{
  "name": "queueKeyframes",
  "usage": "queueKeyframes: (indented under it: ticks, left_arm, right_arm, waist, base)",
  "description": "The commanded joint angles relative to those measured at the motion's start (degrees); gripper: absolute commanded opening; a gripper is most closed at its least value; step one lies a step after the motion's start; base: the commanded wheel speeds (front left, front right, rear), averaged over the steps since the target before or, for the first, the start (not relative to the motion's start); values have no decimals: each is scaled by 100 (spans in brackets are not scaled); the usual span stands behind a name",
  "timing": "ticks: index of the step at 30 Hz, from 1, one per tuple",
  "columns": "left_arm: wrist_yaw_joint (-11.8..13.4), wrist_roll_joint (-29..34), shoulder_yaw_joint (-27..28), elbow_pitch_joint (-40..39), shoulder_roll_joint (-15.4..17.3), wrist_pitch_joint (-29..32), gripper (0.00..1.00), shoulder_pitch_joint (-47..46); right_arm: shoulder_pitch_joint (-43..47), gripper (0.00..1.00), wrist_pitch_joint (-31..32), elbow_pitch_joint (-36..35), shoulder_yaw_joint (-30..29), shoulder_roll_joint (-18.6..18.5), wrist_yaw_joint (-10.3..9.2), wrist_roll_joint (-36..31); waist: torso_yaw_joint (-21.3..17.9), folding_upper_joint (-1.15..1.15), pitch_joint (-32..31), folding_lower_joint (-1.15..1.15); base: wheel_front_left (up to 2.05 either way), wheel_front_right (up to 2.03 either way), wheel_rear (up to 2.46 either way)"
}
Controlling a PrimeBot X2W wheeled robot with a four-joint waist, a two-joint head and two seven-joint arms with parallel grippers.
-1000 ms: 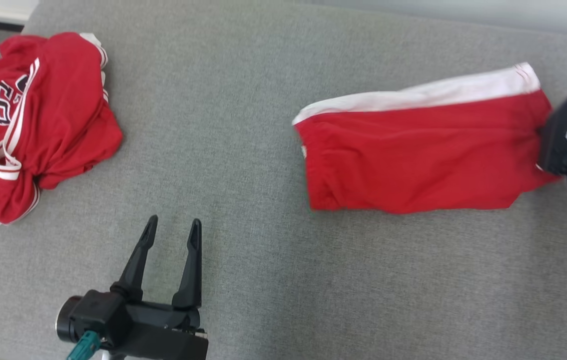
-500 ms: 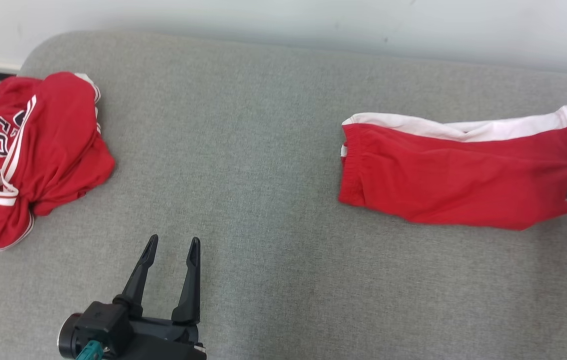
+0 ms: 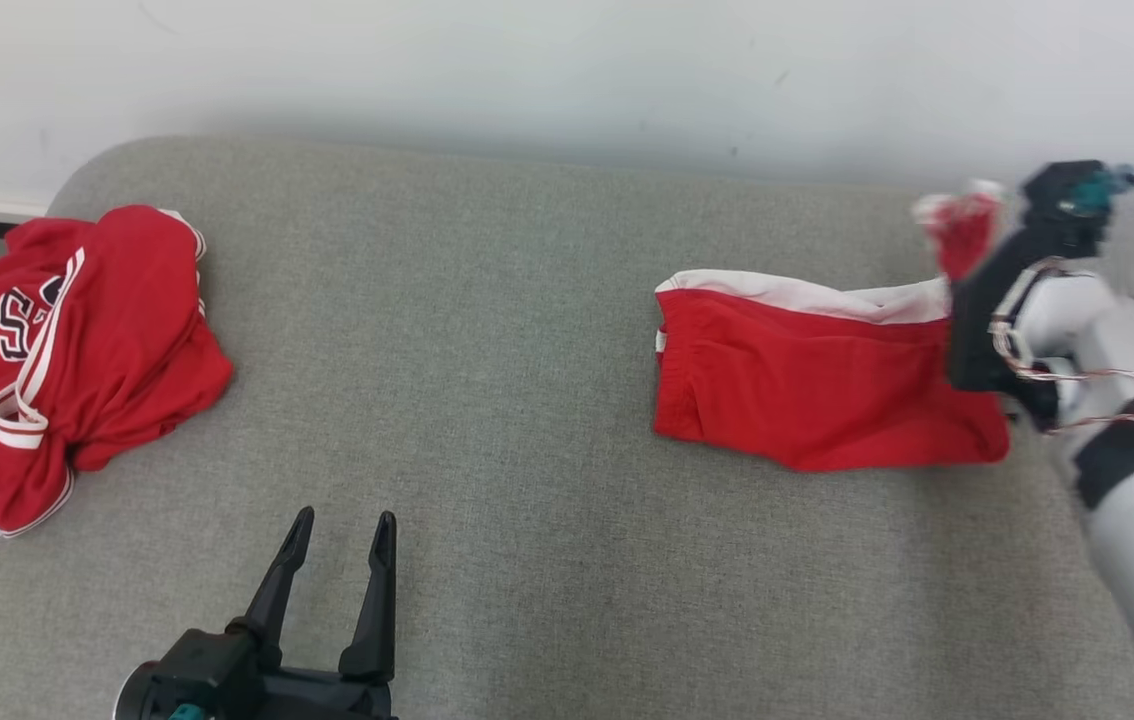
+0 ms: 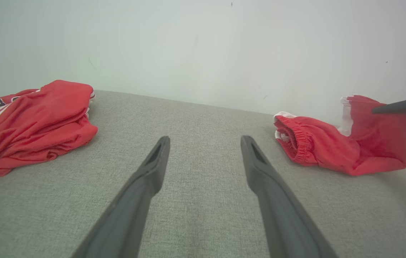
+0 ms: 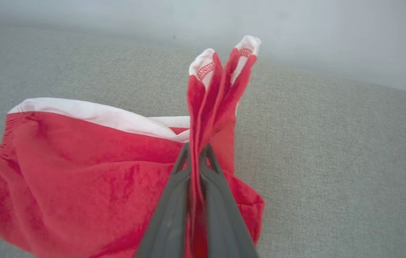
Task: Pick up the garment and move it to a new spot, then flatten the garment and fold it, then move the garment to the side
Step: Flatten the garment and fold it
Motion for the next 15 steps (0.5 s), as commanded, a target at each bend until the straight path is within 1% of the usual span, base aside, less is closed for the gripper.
queueKeyframes:
  ticks: [1,4,11,15]
  left_arm:
    - [26,-13,15,21,11,19,100,104]
    - [34,-29,4,45,1,21,100,85]
    - [-36,-53,-91,113,-34,8,100,-51]
    - [-39,-61,-132,155,-57,-5,100,-27]
  right_arm:
    - [8,0,71,-83,37,150,-12,-15]
    - [62,0,253,-282,97,542,-12,28]
    - [192,0,459,-419,155,1079,-12,-220]
    - [255,0,473,-370,69,1204,-12,-361]
  waist:
    - [-20,0,-27,0]
    - [-16,0,-26,0]
    - [191,0,-31,0]
    - [310,0,-38,0]
  base:
    - [0,0,0]
    - [0,0,0]
    - [0,0,0]
    - [0,0,0]
